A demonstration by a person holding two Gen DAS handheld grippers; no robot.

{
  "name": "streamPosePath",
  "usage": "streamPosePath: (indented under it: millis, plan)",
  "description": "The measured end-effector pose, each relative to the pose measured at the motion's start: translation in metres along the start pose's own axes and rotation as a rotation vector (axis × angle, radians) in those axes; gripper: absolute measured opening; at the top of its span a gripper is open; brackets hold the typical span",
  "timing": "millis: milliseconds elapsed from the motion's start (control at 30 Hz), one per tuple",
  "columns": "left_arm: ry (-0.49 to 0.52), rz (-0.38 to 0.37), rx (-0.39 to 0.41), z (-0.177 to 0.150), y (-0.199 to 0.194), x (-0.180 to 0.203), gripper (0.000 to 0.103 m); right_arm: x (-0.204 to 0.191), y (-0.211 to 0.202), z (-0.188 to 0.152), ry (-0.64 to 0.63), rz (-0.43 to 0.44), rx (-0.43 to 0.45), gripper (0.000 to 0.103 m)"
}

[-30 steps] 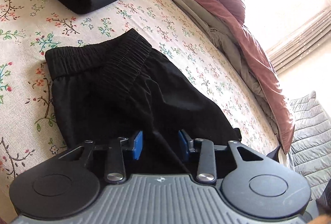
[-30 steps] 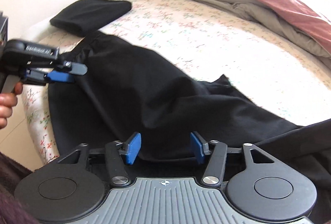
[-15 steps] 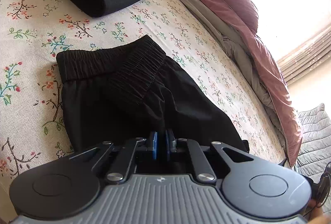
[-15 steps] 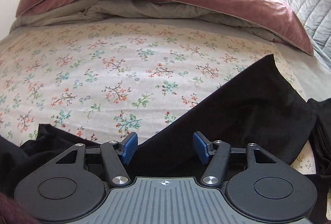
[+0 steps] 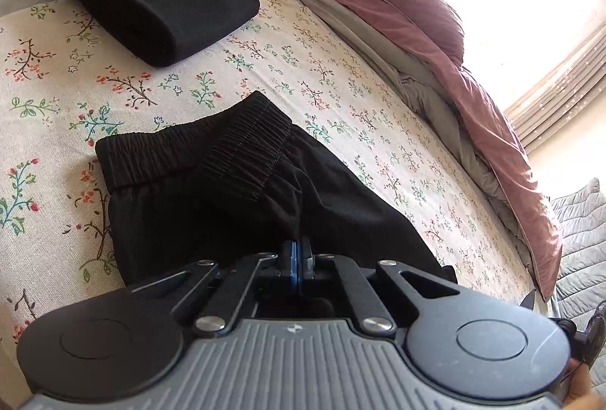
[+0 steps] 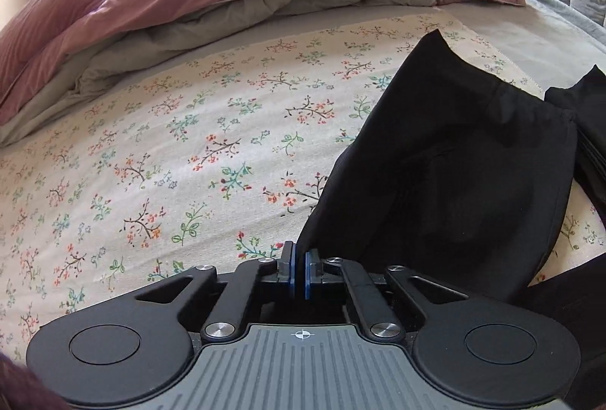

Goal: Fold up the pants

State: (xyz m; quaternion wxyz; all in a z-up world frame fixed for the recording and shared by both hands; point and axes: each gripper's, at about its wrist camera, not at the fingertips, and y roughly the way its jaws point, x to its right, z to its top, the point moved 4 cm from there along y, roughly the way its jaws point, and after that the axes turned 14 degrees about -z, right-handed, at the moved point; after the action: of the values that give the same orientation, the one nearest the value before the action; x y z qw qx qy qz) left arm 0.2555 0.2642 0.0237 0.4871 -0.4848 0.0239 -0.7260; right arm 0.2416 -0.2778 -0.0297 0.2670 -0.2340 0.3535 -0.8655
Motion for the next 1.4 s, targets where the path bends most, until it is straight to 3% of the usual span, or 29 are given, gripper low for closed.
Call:
streamPosePath:
  millis: [267, 367, 533, 700, 867, 1167, 1233, 1300, 1400]
  plan:
    - [0.004, -0.036, 0.074, 0.019, -0.024, -0.001, 0.009, 0.065, -0.085, -0.025, 0.022, 0.148, 0.158, 0.000]
    - [0.028, -0.011, 0.071, 0.016, -0.031, -0.004, 0.009, 0.085, -0.110, -0.059, -0.002, 0.206, 0.162, 0.000]
    - [0.109, 0.097, 0.013, 0.005, -0.036, -0.012, 0.009, 0.104, -0.134, -0.119, -0.072, 0.246, 0.143, 0.000]
    - [0.170, 0.196, -0.068, -0.007, -0.030, -0.023, 0.009, 0.112, -0.134, -0.170, -0.152, 0.238, 0.109, 0.000]
    - [0.149, 0.235, -0.094, -0.015, -0.030, -0.033, 0.009, 0.118, -0.115, -0.198, -0.150, 0.232, 0.037, 0.000]
    - [0.258, 0.302, 0.100, -0.004, -0.046, -0.014, 0.009, 0.115, -0.122, -0.202, -0.196, 0.271, 0.063, 0.000]
    - [0.223, 0.351, 0.073, -0.003, -0.041, -0.023, 0.009, 0.113, -0.128, -0.201, -0.213, 0.289, 0.076, 0.000]
    - [0.183, 0.396, -0.009, -0.008, -0.029, -0.036, 0.010, 0.110, -0.127, -0.204, -0.237, 0.295, 0.068, 0.000]
    - [0.187, 0.419, -0.049, -0.013, -0.025, -0.037, 0.020, 0.108, -0.120, -0.209, -0.277, 0.269, 0.047, 0.002]
